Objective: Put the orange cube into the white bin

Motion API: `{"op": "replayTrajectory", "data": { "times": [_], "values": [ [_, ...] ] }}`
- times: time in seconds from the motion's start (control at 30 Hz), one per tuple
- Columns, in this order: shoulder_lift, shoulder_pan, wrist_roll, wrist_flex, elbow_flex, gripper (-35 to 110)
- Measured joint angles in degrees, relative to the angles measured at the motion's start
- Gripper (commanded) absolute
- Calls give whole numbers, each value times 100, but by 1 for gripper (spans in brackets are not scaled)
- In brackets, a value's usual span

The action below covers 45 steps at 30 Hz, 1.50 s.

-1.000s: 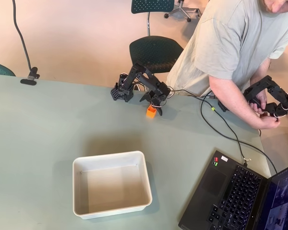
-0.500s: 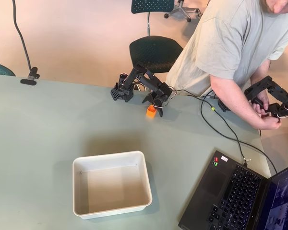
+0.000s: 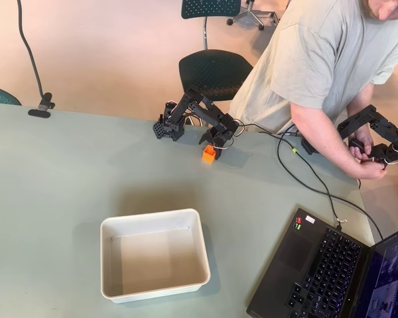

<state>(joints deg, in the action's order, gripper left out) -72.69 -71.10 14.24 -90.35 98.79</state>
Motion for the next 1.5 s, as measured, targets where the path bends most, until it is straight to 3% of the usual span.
{"op": "replayTrajectory", "data": {
  "times": [0.73, 1.07, 1.5],
  "values": [
    [9, 0, 44, 396, -9, 56],
    [9, 167, 299, 396, -26, 38],
    [18, 176, 281, 396, -26, 37]
  ]
}}
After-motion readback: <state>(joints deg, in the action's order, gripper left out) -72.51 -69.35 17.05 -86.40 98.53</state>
